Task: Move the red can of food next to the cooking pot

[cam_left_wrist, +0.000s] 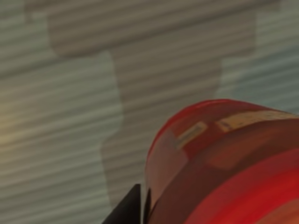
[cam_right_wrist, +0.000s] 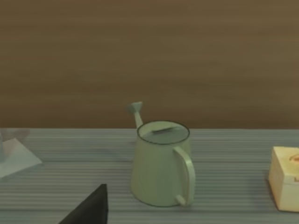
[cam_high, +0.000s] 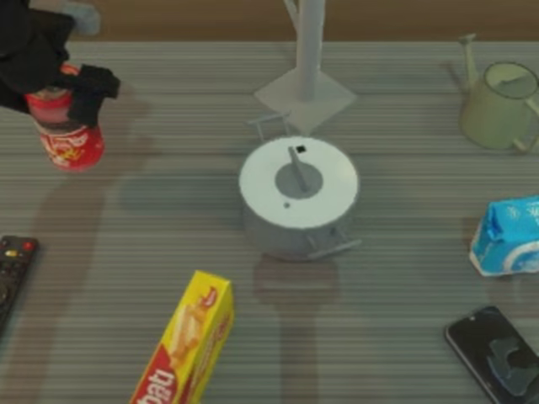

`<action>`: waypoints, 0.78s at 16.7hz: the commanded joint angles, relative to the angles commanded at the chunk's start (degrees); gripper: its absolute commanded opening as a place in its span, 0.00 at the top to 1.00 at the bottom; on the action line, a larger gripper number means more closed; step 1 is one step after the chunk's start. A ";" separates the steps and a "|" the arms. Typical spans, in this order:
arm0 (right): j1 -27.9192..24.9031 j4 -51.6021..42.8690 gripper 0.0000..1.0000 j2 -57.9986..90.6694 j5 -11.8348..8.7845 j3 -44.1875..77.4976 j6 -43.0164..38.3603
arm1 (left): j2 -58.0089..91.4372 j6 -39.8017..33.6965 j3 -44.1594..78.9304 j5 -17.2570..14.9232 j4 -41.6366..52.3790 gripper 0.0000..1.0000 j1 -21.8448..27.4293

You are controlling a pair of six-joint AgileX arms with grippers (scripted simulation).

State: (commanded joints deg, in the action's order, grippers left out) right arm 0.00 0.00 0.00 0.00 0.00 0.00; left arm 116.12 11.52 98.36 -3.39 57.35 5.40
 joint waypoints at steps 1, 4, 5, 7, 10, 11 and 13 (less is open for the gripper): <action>0.00 0.00 0.00 0.00 0.00 0.00 0.00 | -0.71 -3.57 -2.06 1.01 -1.34 1.00 1.59; 0.00 0.00 0.00 0.00 0.00 0.00 0.00 | -2.89 -14.45 -8.38 4.10 -5.44 1.00 6.46; 0.00 0.00 0.00 0.00 0.00 0.00 0.00 | -3.60 -17.81 -10.33 5.08 -6.76 1.00 7.98; 0.00 0.00 0.00 0.00 0.00 0.00 0.00 | -4.98 -23.53 -13.67 6.78 -9.15 1.00 10.63; 0.00 0.00 0.00 0.00 0.00 0.00 0.00 | -6.43 -28.36 -16.55 8.37 -11.49 1.00 12.98; 0.00 0.00 0.00 0.00 0.00 0.00 0.00 | -6.57 -28.79 -16.81 8.53 -11.73 1.00 13.21; 0.00 0.00 0.00 0.00 0.00 0.00 0.00 | -6.57 -28.79 -16.81 8.53 -11.73 1.00 13.21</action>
State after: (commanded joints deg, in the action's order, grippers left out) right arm 0.00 0.00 0.00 0.00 0.00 0.00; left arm 109.55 -17.28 81.55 5.14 45.62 18.61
